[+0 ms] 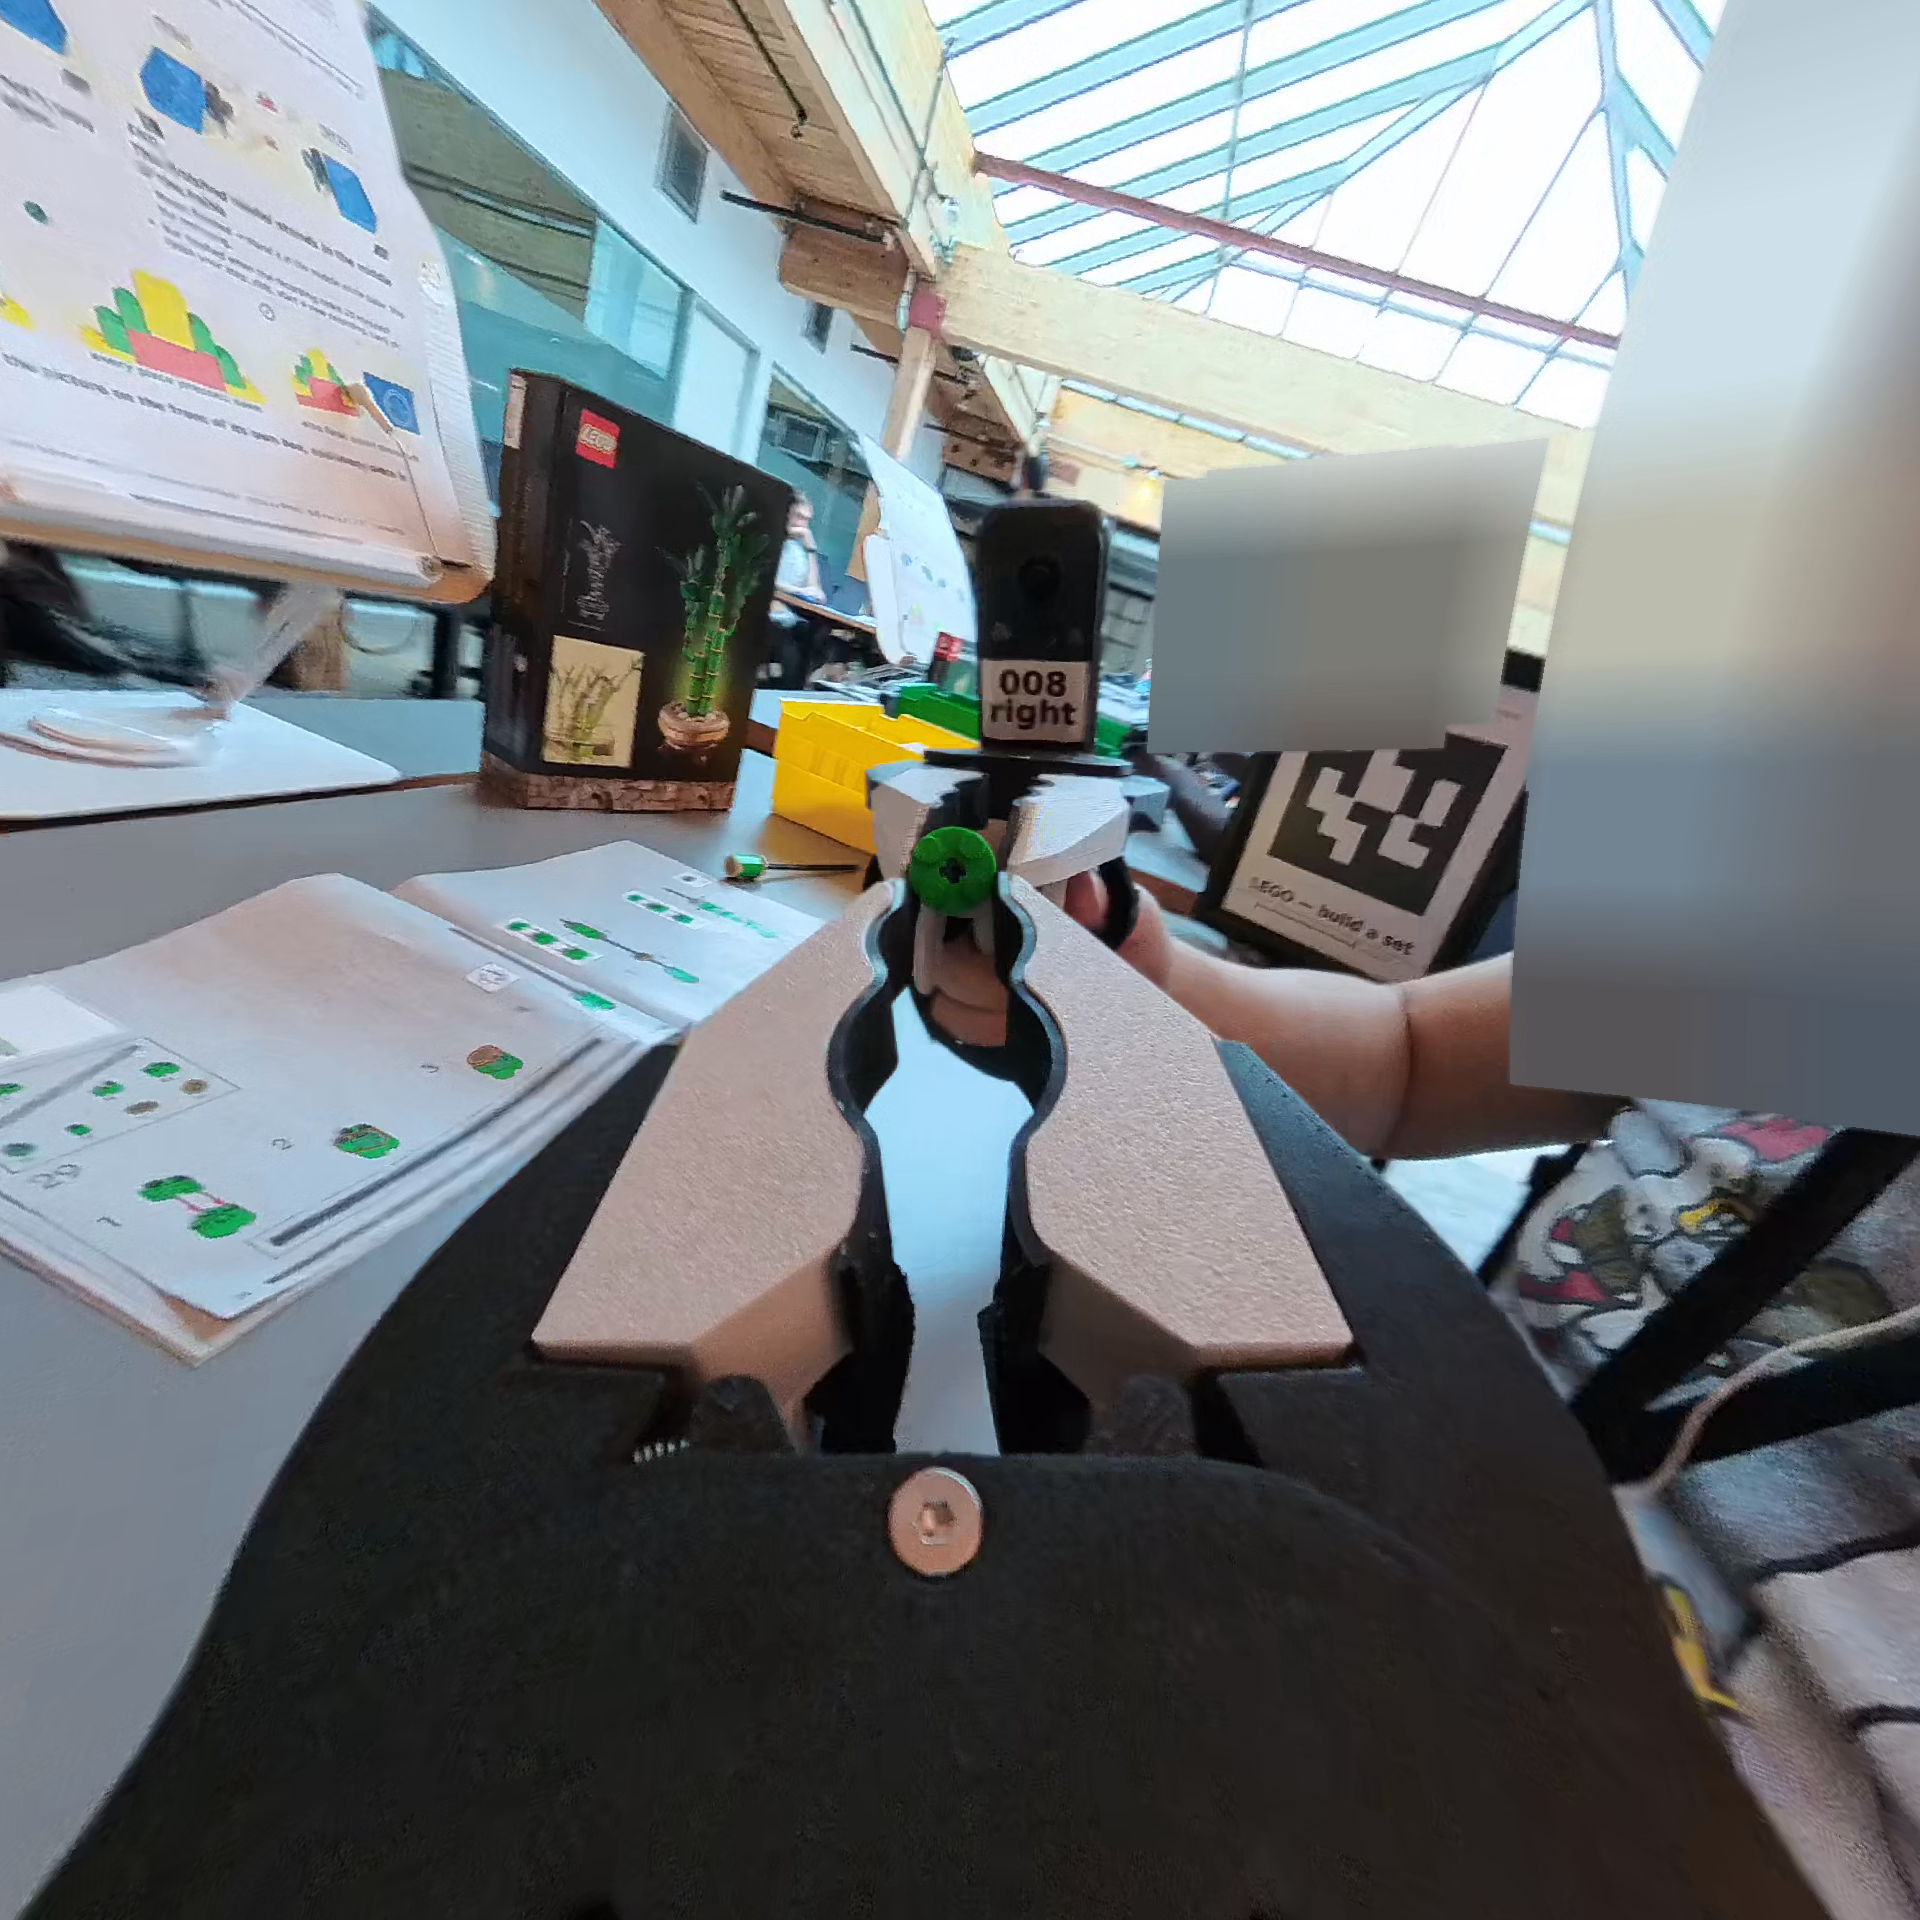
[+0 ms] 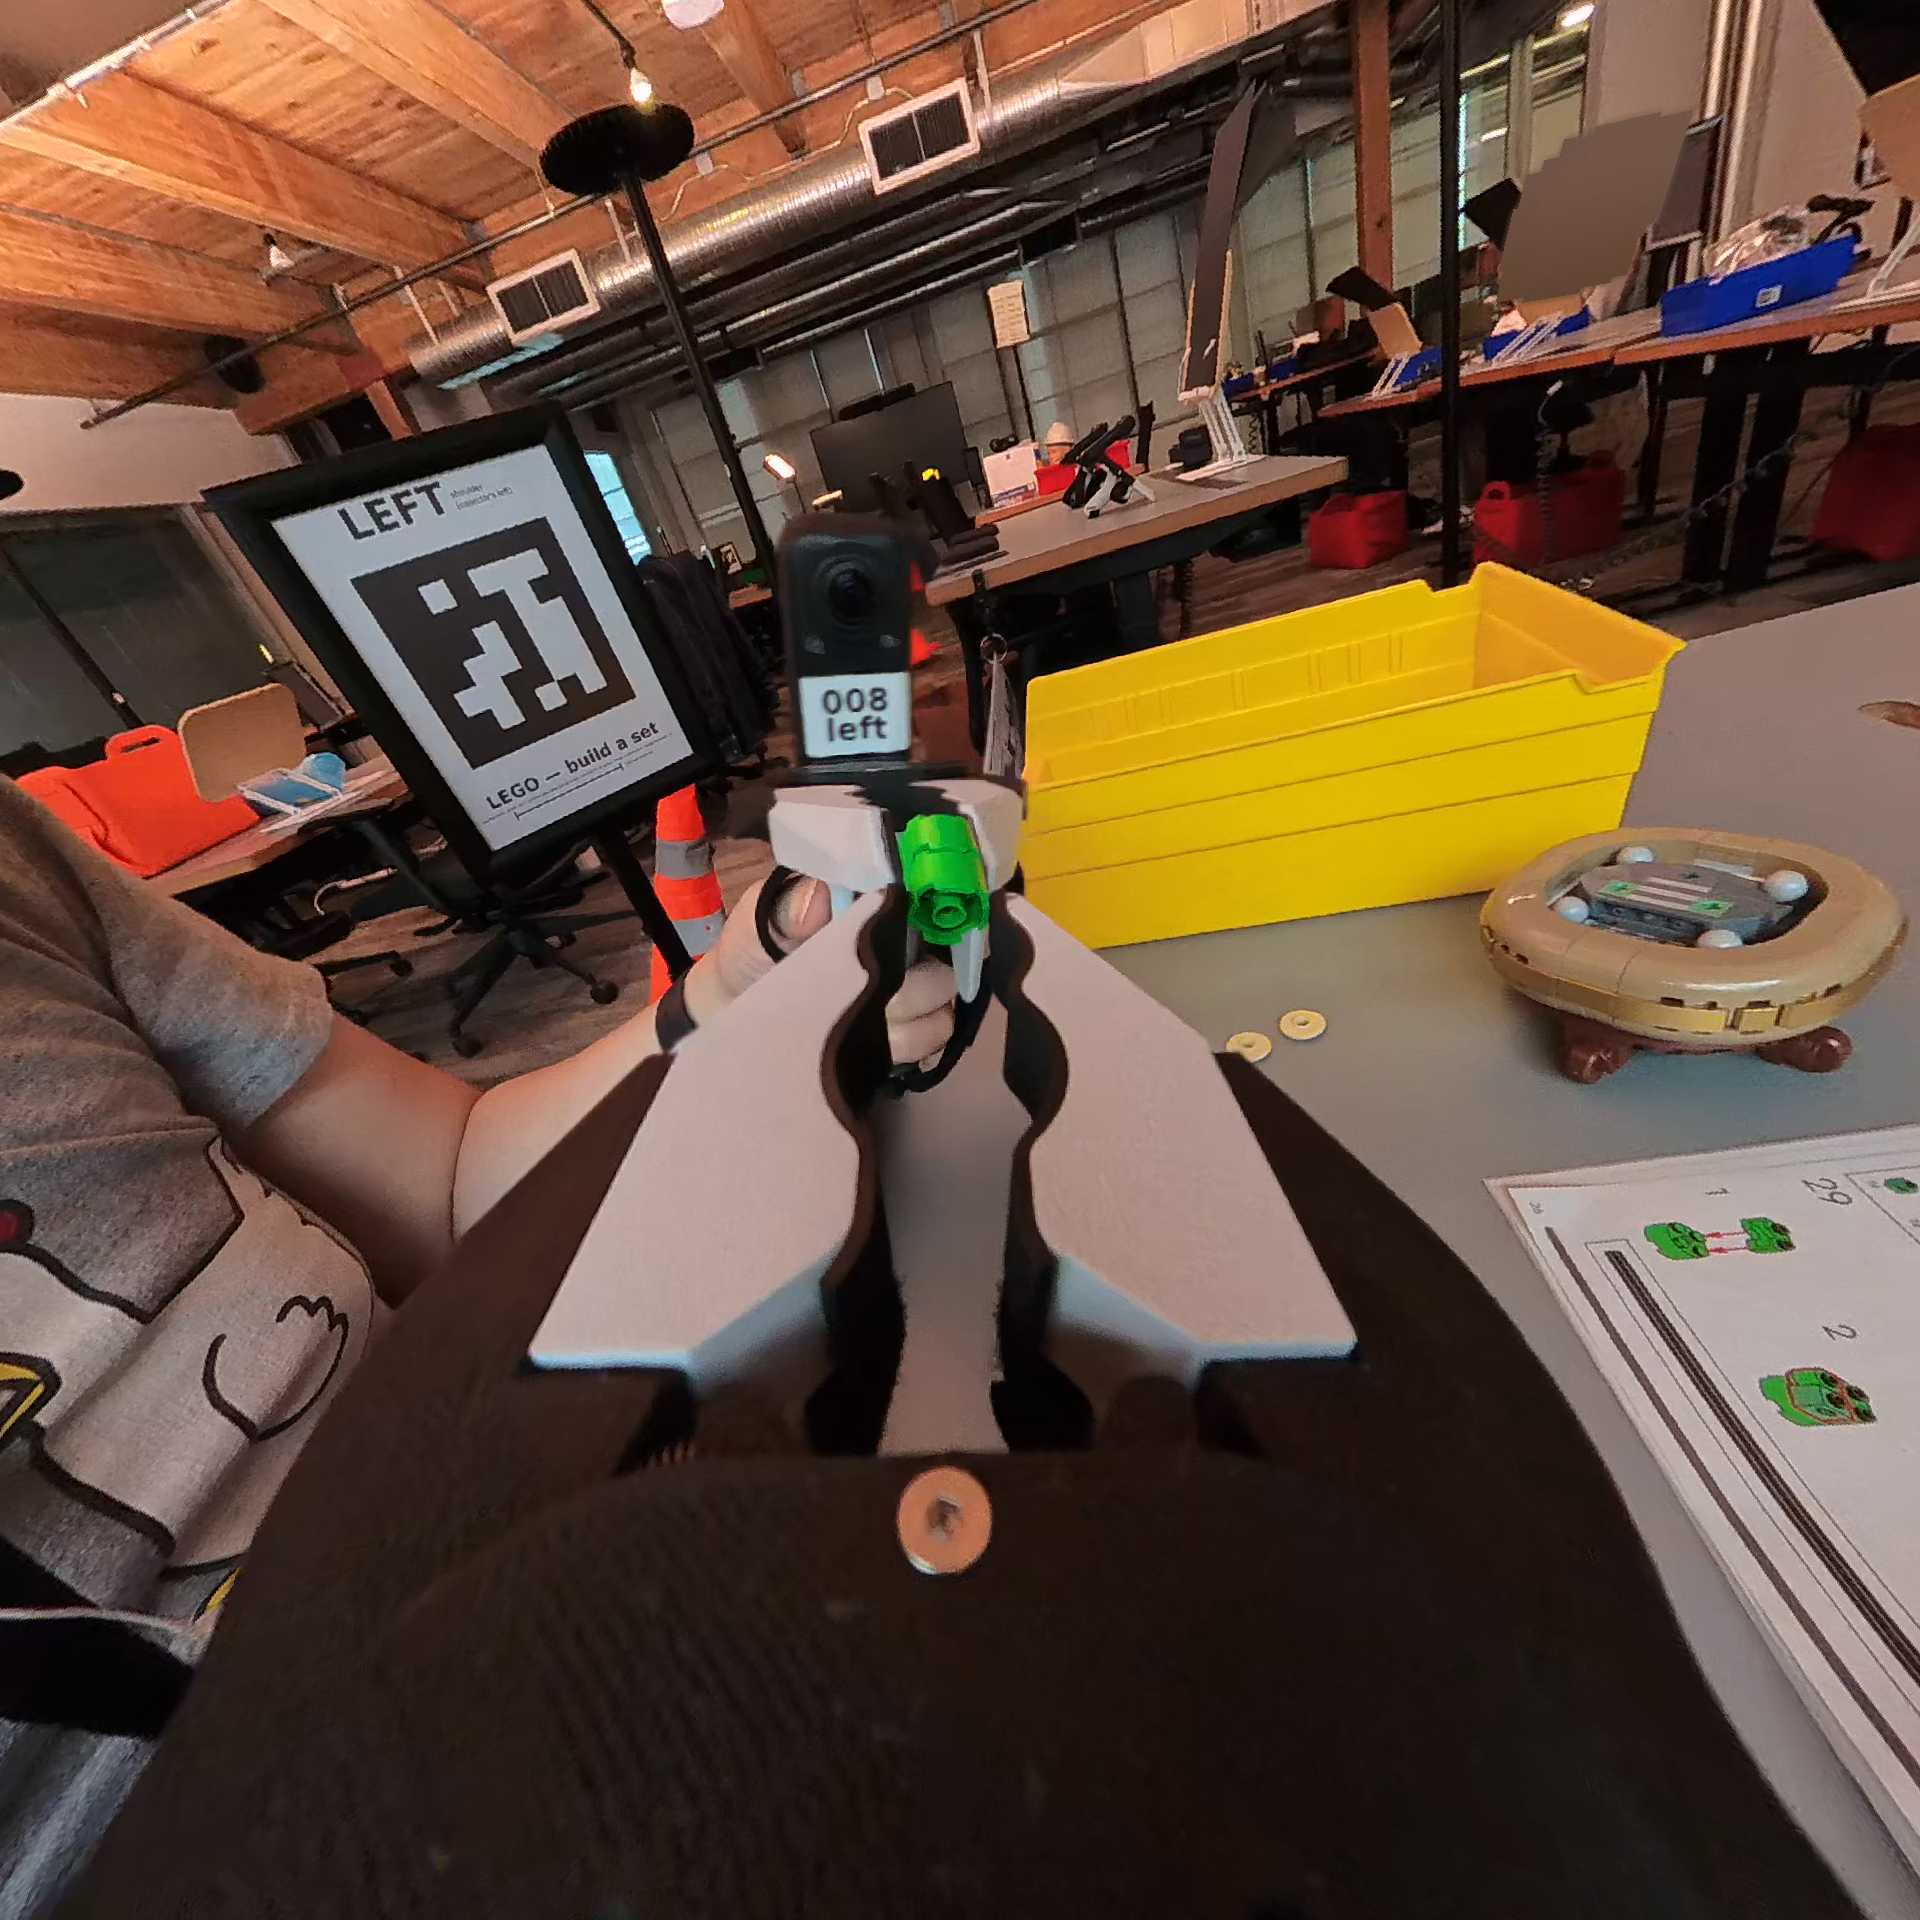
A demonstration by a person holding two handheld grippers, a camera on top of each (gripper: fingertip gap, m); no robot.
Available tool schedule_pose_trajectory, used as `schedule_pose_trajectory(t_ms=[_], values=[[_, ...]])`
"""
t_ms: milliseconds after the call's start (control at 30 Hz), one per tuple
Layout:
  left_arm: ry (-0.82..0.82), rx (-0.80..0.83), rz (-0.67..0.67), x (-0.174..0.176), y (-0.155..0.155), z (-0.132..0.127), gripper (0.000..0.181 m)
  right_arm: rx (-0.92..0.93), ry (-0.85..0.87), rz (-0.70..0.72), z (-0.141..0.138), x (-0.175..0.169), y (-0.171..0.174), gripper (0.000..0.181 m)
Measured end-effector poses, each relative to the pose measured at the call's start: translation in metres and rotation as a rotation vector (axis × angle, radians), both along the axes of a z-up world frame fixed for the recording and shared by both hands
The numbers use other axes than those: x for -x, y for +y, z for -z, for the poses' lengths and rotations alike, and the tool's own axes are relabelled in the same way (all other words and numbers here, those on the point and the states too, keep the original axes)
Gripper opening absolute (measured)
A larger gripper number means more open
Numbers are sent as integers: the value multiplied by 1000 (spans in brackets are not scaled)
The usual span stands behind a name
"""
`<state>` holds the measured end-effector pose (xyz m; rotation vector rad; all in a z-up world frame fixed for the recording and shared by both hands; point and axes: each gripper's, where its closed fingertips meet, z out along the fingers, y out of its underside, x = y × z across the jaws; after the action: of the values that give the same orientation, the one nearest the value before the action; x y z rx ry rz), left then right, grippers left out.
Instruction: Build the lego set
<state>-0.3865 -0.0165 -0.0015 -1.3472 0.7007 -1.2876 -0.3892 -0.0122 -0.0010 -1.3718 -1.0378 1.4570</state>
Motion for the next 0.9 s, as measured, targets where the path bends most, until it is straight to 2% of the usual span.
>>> schedule_pose_trajectory(t_ms=[167,267,500,733,900], values=[[56,-147,-116,1,0,-7,12,-29,40,15,-7,0,0,14],[82,-218,-122,-3,-6,-9,12,-29,42,21,-7,0,1,14],[68,-215,-150,-1,-3,-11,12,-63,31,-8,-9,-4,-3,14],[66,-183,-88,-5,-8,-8,12,-20,17,-44,-7,-4,-7,14],[81,-119,-33,-7,-8,0,12,-97,-71,-40,1,-5,-8,14]])
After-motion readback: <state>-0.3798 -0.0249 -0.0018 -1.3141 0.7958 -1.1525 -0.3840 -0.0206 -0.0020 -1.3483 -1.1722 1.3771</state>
